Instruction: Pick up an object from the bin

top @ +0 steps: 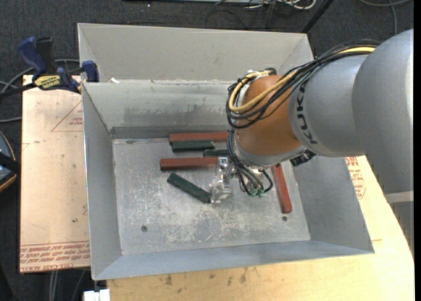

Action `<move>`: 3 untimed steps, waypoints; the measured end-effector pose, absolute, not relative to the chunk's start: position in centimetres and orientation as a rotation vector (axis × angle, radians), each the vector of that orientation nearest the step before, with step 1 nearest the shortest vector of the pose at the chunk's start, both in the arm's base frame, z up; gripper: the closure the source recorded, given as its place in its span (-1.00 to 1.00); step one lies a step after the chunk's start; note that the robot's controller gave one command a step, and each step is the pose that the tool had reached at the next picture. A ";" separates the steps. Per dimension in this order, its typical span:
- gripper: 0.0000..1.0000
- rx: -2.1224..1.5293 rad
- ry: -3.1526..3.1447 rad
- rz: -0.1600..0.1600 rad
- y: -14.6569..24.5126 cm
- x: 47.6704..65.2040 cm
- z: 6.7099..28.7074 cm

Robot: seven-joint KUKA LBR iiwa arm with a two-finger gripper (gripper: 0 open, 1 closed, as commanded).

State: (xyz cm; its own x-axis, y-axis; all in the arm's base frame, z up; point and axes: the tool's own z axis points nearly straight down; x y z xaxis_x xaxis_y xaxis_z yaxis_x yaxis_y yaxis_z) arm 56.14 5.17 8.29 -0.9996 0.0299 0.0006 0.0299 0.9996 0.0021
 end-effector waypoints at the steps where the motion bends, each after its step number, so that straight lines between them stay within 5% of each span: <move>1: -1.00 -0.048 -3.144 -0.003 5.1 56.2 8.2; 2: 1.00 -0.047 -3.141 -0.003 5.2 56.1 8.3; 3: -1.00 -0.048 -3.143 -0.003 5.1 56.2 8.2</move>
Offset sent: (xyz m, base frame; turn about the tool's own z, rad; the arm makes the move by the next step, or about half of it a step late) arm 0.0000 0.0000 0.0000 0.0000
